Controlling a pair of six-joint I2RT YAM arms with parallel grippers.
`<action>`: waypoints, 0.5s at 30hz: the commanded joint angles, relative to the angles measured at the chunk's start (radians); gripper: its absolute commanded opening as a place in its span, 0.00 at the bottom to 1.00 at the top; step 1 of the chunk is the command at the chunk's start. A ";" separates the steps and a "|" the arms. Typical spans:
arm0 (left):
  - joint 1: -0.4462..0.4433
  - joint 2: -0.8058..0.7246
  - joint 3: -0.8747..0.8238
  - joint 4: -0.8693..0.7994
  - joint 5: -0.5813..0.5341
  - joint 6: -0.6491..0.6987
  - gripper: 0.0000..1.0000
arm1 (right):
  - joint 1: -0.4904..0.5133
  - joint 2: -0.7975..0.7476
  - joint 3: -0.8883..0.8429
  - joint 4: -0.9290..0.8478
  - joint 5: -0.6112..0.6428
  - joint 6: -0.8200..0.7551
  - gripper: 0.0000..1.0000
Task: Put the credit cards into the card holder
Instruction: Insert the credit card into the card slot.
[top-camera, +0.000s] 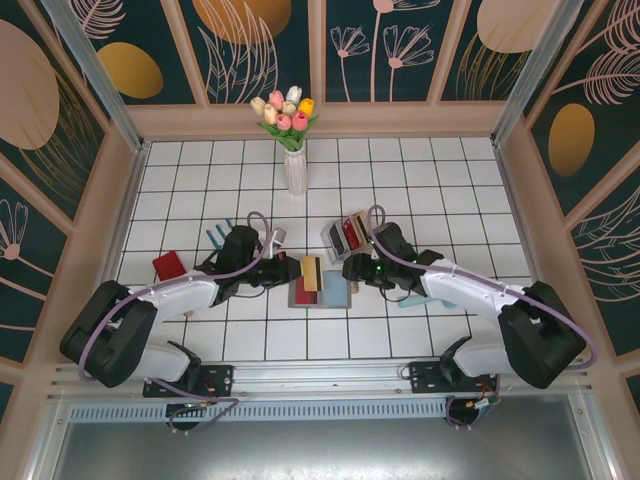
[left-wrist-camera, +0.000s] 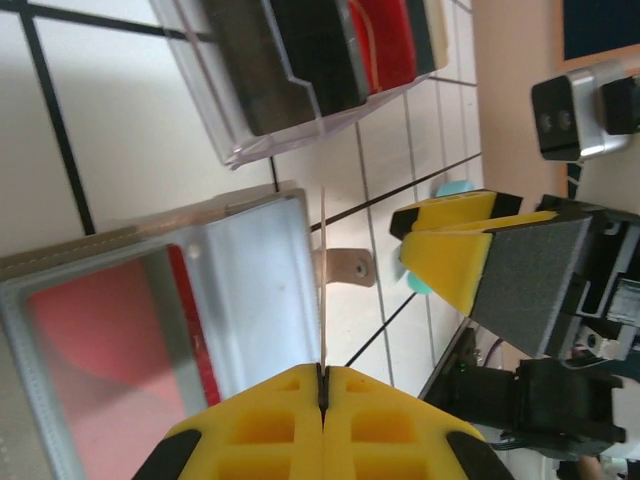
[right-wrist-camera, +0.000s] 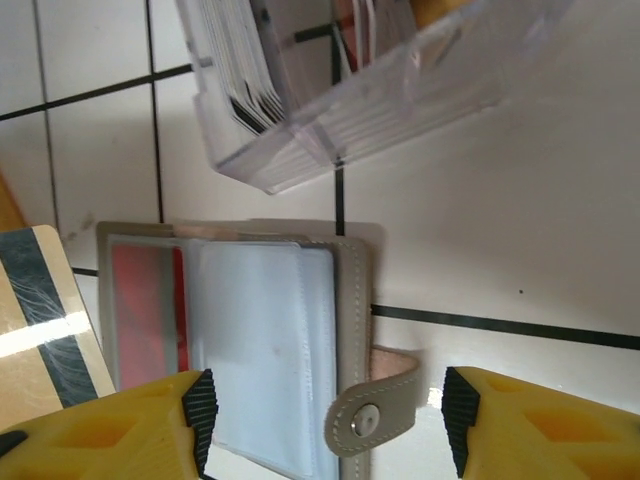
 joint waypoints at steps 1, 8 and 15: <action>-0.005 0.032 0.013 -0.029 0.001 0.063 0.00 | 0.017 0.026 -0.016 -0.022 0.048 0.017 0.65; -0.005 0.093 0.013 0.030 0.011 0.045 0.00 | 0.025 0.078 -0.031 0.023 -0.005 0.017 0.65; -0.005 0.138 -0.002 0.064 0.019 0.021 0.00 | 0.027 0.130 -0.025 0.053 -0.014 0.012 0.63</action>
